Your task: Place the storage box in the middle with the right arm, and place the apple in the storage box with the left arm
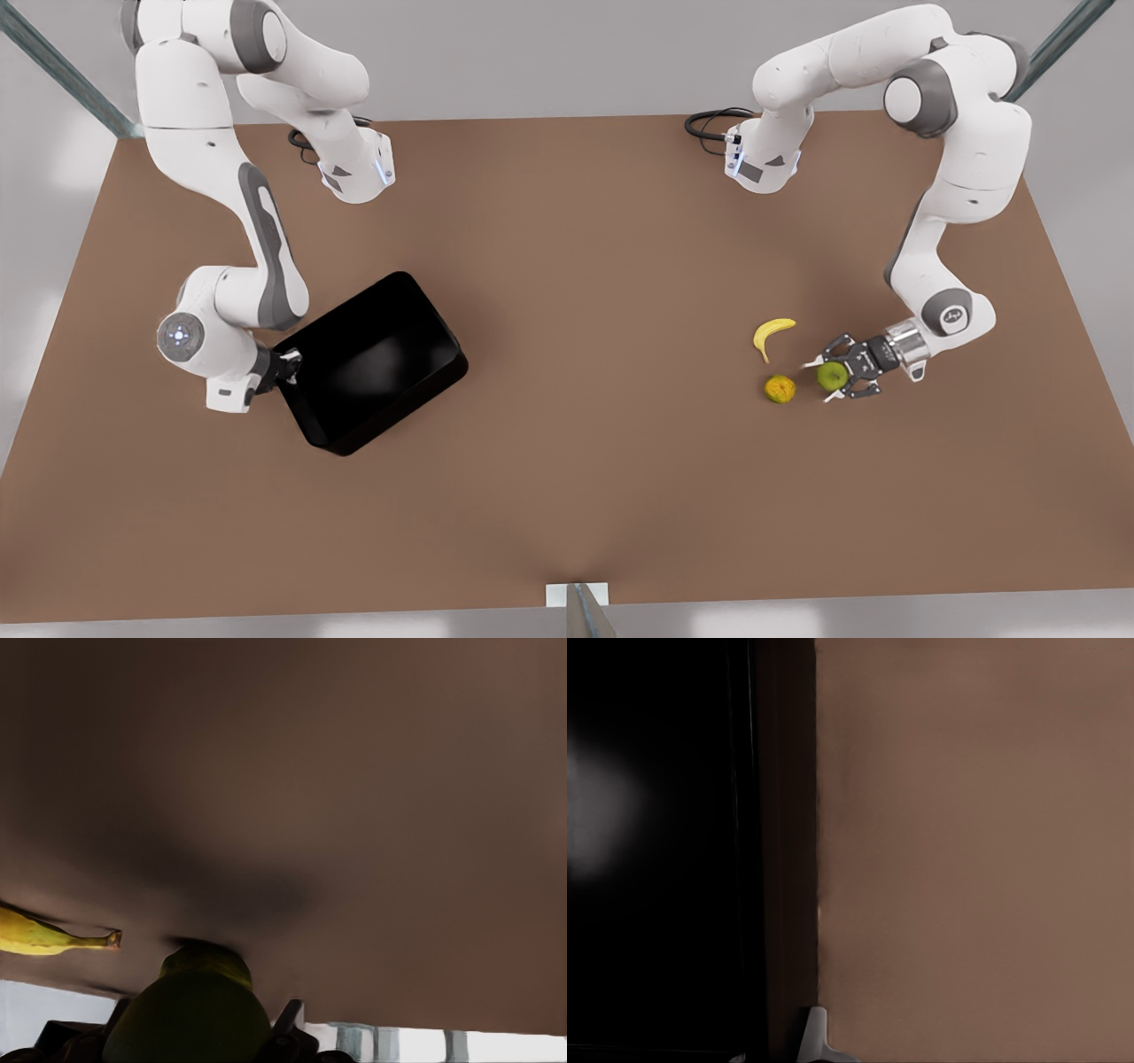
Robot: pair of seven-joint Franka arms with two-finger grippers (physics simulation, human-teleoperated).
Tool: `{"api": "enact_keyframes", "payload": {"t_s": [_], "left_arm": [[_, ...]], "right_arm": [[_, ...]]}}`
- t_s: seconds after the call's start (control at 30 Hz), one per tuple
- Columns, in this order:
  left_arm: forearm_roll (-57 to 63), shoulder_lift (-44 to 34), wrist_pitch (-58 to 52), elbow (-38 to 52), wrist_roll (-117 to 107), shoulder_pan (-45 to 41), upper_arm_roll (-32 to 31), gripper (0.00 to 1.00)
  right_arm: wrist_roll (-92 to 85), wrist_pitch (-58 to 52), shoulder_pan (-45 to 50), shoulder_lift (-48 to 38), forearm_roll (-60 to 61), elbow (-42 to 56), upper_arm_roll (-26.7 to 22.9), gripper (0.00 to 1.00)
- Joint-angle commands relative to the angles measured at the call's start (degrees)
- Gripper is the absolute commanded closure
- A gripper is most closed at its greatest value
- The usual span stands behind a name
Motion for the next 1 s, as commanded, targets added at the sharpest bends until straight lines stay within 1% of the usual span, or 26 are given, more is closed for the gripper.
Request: {"api": "enact_keyframes", "payload": {"t_s": [0.0,0.03,0.07,0.13,0.17,0.23,0.27,0.3,0.33,0.4,0.43,0.5,0.53,0.57,0.6,0.7,0.77,0.83,0.9,0.93,0.97], "left_arm": [[-2.98,-0.65,-0.27,0.0,-0.08,0.01,0.11,0.77],[0.26,-2.5,-0.71,1.14,-2.36,0.01,0.11,0.77],[3.78,-3.46,-2.73,2.99,-4.21,0.01,0.11,0.77],[7.12,-6.54,-2.99,3.34,-4.56,-0.61,0.03,0.77],[8.88,-8.12,-2.99,3.43,-4.56,-2.01,0.03,0.77],[9.32,-9.88,-2.12,3.69,-5.88,-6.14,0.11,0.77],[11.25,-10.41,-2.12,5.01,-7.46,-7.11,0.03,0.77],[12.75,-10.76,-2.12,5.98,-8.95,-7.99,-0.15,0.77],[12.84,-11.46,-1.85,6.24,-11.06,-10.01,-0.06,0.77],[13.1,-12.34,-1.68,7.38,-15.19,-12.47,-0.33,0.77],[16.87,-12.25,-1.5,9.75,-20.19,-13.62,-1.46,0.77],[21.62,-11.9,2.98,11.43,-28.63,-14.93,-6.65,0.77],[24.52,-11.81,4.65,12.39,-32.58,-15.11,-9.37,0.77],[26.54,-11.73,6.4,13.62,-37.68,-15.2,-12.44,0.77],[30.22,-11.64,10.26,13.89,-44.26,-15.29,-16.84,0.77],[39.63,-10.93,13.08,16.96,-57.72,-16.25,-24.31,0.77],[47.11,-9.62,16.34,17.14,-65.03,-16.52,-29.15,0.77],[54.83,-7.51,19.76,17.14,-71.43,-16.87,-32.75,0.77],[60.99,-4.79,22.14,17.14,-76.71,-17.57,-34.69,0.77],[63.98,-3.38,24.51,17.14,-79.52,-19.33,-34.69,0.77],[67.32,-1.54,26.44,17.23,-82.86,-21.35,-34.69,0.77]], "right_arm": [[0.04,-0.21,0.6,0.31,-0.03,0.66,0.6,0.79],[0.13,-0.22,2.8,1.37,-0.03,2.68,1.04,0.79],[-0.04,-0.22,4.38,3.47,-0.03,5.93,2.8,0.79],[3.29,-0.57,10.18,8.84,-0.03,14.02,4.82,0.79],[5.14,-0.57,11.06,11.39,-0.03,17.36,6.41,0.79],[9.18,-0.48,13.26,16.13,0.06,23.86,7.99,0.79],[10.67,-0.39,13.79,17.89,0.14,25.62,8.25,0.79],[11.99,-0.48,14.05,19.82,0.06,28.17,9.74,0.79],[13.49,-0.3,15.99,22.46,0.14,31.59,9.75,0.79],[15.42,2.16,18.8,26.5,0.06,34.76,9.92,0.79],[17.18,2.16,19.15,28.26,0.06,37.13,11.33,0.79],[17.71,2.33,19.94,29.93,0.14,38.89,11.5,0.78],[19.11,2.33,19.94,31.07,0.14,39.95,12.46,0.46],[19.38,2.42,19.94,31.34,0.06,40.13,12.56,0.0],[19.47,2.51,19.94,31.34,0.06,40.13,12.56,0.0],[18.94,2.51,19.94,31.43,0.06,40.91,12.65,0.0],[19.2,-0.65,19.33,29.67,0.23,42.85,13.17,0.0],[18.85,-7.67,16.61,25.81,1.73,42.94,13.0,0.0],[18.85,-16.37,12.92,20.02,3.04,43.11,12.47,0.0],[18.68,-24.46,10.1,14.56,4.63,43.11,9.84,0.0],[18.15,-31.14,6.77,9.47,4.63,42.59,5.18,0.0]]}}
